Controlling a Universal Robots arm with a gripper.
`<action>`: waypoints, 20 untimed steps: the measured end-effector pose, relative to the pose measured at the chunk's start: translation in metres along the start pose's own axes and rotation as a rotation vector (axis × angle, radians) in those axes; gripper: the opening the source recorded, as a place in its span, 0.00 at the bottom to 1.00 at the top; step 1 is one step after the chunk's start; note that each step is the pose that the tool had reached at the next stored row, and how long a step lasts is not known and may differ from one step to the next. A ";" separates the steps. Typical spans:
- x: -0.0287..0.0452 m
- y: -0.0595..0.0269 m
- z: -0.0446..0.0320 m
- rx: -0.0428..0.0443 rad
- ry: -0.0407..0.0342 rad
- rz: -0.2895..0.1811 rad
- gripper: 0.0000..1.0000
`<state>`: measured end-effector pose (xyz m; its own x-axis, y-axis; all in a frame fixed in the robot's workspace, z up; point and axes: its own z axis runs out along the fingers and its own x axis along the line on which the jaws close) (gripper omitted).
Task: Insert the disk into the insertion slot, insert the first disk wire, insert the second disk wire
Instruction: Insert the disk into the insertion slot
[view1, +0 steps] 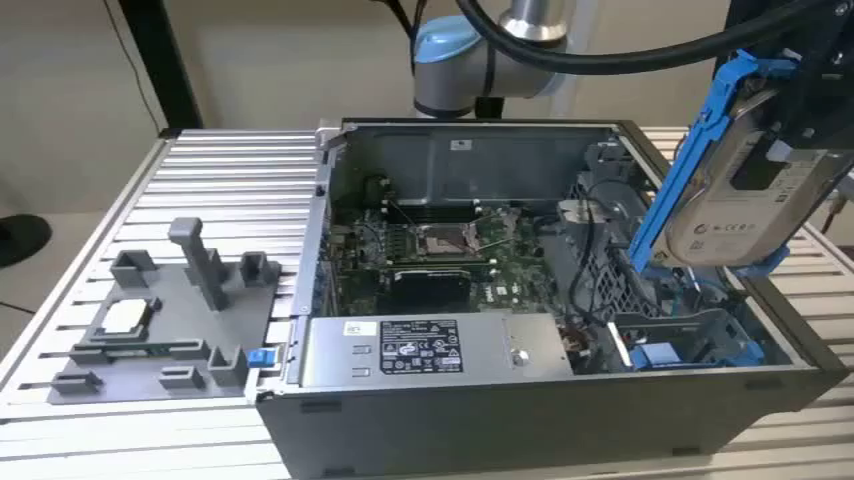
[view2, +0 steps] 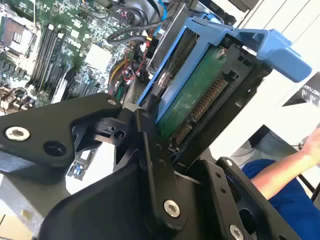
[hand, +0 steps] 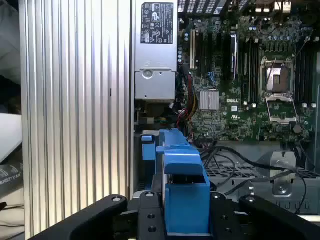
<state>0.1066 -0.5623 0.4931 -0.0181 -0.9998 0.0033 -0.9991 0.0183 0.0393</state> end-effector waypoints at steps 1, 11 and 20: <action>0.0000 0.0000 0.0000 0.0000 0.0000 0.000 0.00; 0.0029 -0.0001 0.0008 0.0000 0.0001 0.000 0.00; 0.0084 -0.0004 0.0075 0.0000 0.0002 0.000 0.00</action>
<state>0.1066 -0.5707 0.4857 -0.0181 -0.9998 0.0035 -0.9991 0.0182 0.0393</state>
